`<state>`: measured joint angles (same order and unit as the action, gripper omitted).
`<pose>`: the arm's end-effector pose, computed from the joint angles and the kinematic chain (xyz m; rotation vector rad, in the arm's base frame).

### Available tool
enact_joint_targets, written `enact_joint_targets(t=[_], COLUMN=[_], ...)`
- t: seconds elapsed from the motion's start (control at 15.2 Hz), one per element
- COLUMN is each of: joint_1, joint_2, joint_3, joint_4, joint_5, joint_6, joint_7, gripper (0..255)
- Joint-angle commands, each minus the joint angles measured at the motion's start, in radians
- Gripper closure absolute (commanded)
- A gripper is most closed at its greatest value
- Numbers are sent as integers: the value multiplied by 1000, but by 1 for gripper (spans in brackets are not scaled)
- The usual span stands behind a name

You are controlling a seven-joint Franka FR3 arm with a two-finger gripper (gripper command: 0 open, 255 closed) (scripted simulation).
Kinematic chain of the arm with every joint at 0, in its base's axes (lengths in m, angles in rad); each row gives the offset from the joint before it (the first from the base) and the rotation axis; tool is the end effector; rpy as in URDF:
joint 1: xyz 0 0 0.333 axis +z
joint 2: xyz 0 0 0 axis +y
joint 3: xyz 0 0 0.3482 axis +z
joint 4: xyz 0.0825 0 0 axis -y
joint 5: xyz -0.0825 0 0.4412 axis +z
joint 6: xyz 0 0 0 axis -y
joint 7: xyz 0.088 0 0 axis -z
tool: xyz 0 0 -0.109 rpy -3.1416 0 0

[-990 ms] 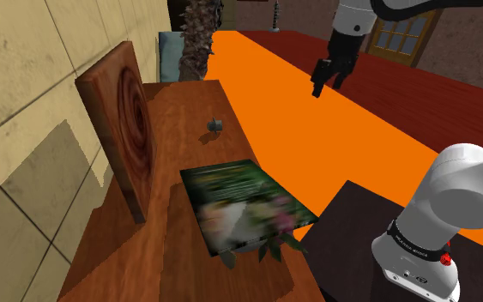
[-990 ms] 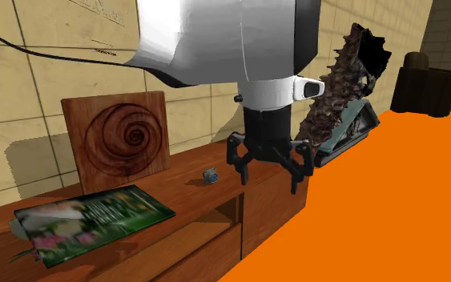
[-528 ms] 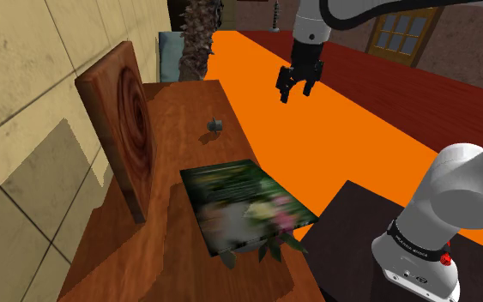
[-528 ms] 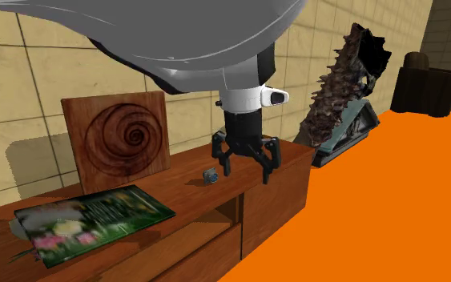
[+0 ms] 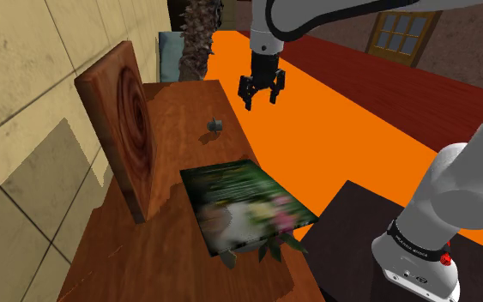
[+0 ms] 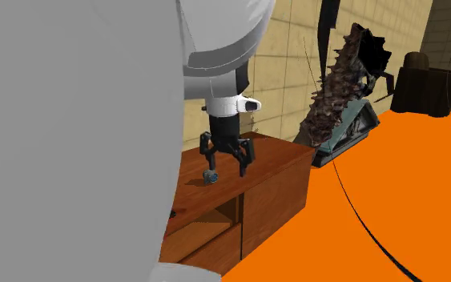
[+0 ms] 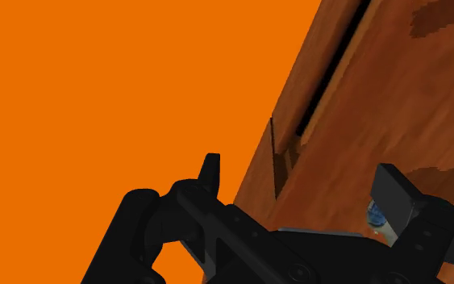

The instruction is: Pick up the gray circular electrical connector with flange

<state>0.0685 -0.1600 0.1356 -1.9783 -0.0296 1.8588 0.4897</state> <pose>0.5546 0.1163 0.5557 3.0764 -0.4320 0.0834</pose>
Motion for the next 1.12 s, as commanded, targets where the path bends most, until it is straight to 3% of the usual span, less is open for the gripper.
enact_joint_targets(t=[0.0,0.66,1.06], joint_1=[6,68,70], joint_2=[84,526,549], joint_3=[14,45,44], joint_4=[74,550,512], joint_5=[-3,-38,-41], joint_6=[-2,-95,-36], joint_7=[34,176,181], gripper=[0,0,0])
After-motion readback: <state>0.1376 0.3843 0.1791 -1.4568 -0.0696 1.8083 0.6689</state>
